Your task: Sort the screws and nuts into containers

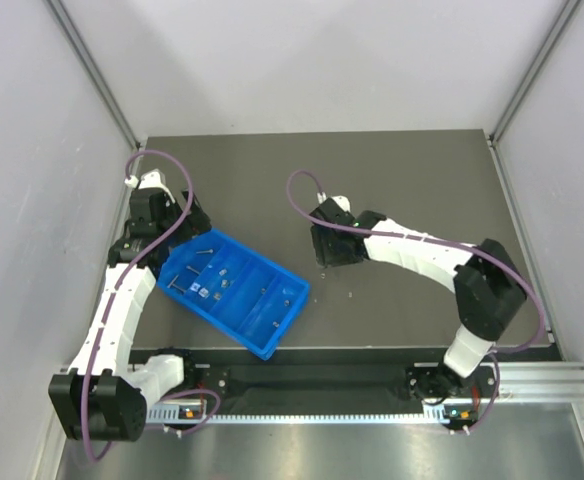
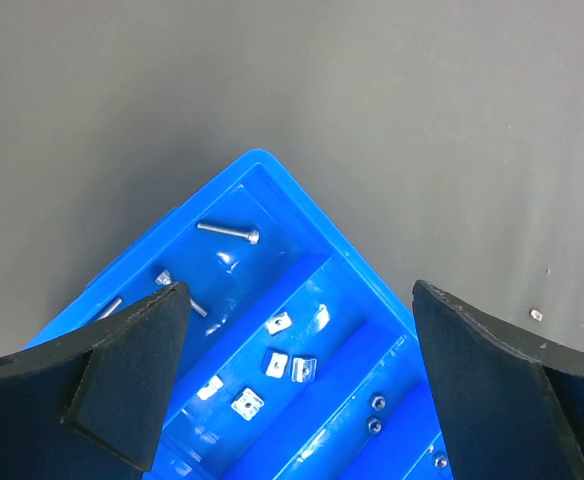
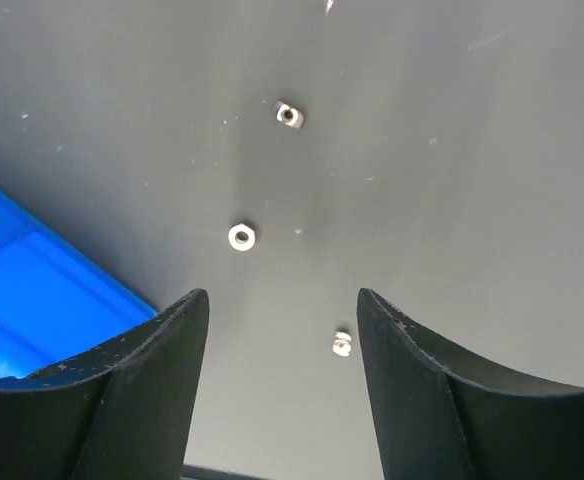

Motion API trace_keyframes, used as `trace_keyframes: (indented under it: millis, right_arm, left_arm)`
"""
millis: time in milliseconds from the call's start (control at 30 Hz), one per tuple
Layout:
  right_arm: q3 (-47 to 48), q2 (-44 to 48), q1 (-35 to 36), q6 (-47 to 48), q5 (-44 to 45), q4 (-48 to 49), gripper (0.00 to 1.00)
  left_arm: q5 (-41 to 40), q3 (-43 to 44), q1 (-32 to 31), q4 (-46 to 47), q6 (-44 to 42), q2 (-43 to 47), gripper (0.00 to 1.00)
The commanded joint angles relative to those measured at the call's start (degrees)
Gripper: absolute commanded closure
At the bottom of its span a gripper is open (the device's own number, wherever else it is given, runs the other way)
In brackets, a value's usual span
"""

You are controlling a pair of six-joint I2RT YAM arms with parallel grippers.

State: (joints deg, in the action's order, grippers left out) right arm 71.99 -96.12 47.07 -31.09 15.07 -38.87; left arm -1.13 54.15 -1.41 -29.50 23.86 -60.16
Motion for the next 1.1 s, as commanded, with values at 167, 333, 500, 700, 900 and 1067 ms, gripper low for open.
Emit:
trace_keyframes:
  millis: [167, 333, 500, 700, 900, 1067]
  right_arm:
    - [-0.45, -5.65, 2.76, -8.37, -2.15, 6.62, 0.41]
    - [2.11, -9.7, 3.73, -8.72, 0.13, 5.21, 0.44]
    - [2.72, -10.85, 3.82, -8.81, 2.06, 5.12, 0.49]
    - [5.09, -12.86, 3.82, -8.02, 3.12, 4.6, 0.53]
    - [5.45, -13.57, 3.91, -8.19, 2.94, 3.81, 0.58]
    - [4.92, -13.92, 4.08, -8.28, 3.3, 3.1, 0.59]
  left_arm:
    - [0.16, -0.01, -0.08, 2.86, -0.13, 0.04, 0.03]
    - [-0.19, -0.1, -0.08, 2.78, -0.21, 0.57, 0.03]
    - [-0.02, -0.01, -0.08, 2.69, -0.13, 0.66, 0.03]
    - [0.16, -0.01, -0.08, 2.69, -0.13, 0.83, 0.03]
    - [0.33, -0.01, -0.08, 2.69, -0.13, 0.75, 0.03]
    - [0.42, -0.01, -0.08, 2.69, -0.13, 0.75, 0.03]
